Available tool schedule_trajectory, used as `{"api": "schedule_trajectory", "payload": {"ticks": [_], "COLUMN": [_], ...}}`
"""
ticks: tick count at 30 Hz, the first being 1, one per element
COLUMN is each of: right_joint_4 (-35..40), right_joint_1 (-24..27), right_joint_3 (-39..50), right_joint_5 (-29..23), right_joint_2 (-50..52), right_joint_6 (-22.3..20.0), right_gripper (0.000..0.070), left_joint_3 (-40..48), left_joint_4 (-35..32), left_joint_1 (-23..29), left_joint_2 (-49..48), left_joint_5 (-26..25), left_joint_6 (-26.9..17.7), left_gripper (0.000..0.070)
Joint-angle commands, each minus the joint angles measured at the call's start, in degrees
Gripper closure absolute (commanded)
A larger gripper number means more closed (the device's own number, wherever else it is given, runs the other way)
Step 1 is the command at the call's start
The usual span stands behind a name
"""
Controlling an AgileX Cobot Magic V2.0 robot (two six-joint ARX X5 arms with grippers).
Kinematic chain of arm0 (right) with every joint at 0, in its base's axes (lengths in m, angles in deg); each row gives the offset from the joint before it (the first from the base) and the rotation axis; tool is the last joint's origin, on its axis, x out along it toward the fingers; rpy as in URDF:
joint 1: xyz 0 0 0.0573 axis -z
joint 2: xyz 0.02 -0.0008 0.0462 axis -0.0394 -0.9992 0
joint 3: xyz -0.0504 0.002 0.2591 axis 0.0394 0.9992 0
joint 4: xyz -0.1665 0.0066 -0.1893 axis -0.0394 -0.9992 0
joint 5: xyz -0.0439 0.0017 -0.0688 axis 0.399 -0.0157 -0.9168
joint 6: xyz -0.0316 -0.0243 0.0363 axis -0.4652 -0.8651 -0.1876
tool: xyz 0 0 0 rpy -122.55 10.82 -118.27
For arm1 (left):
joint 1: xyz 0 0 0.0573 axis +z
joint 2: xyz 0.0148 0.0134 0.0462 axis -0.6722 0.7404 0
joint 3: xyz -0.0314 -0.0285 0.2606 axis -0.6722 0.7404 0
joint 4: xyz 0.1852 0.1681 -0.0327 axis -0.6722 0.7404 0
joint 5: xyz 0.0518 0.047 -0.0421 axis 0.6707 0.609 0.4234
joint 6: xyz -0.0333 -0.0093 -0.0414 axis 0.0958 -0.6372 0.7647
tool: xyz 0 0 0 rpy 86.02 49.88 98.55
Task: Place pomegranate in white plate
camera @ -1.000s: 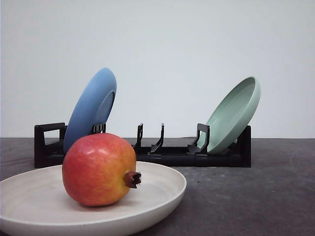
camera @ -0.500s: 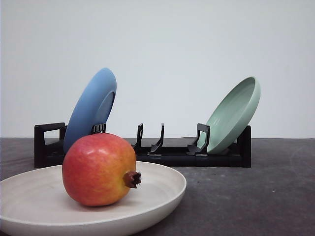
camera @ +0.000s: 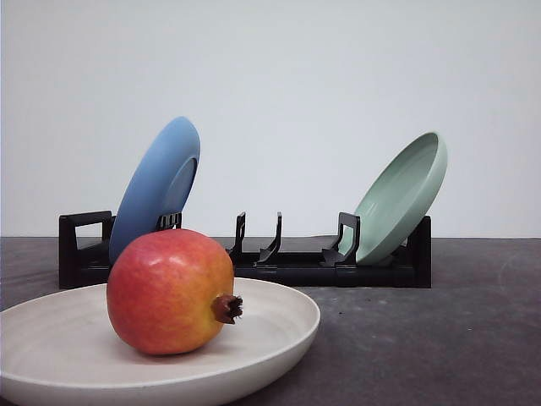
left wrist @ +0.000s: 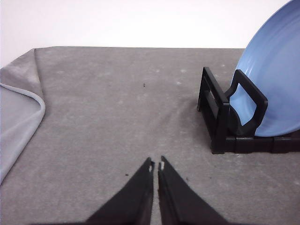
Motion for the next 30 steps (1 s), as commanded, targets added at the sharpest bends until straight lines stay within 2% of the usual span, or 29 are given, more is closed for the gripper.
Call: {"api": "schedule_trajectory", "payload": {"ticks": [1,30], "right_joint_4": [0.31,0.32], "right_joint_1": [0.09,0.09], "right_joint_3": [0.31,0.31], "right_joint_5": [-0.02,-0.02], "right_joint_2": [0.09,0.09], "right_joint_6": [0.75,0.75], "right_gripper": [0.0655,0.0655], "left_joint_3": [0.55,0.55], "left_joint_4": [0.33,0.33], "left_joint_1": [-0.02,-0.02], "left_joint_2": [-0.13,-0.13], "left_joint_5": [-0.10,-0.10], "left_joint_6": [0.31,0.31], "left_gripper": [0.0700,0.0700]}}
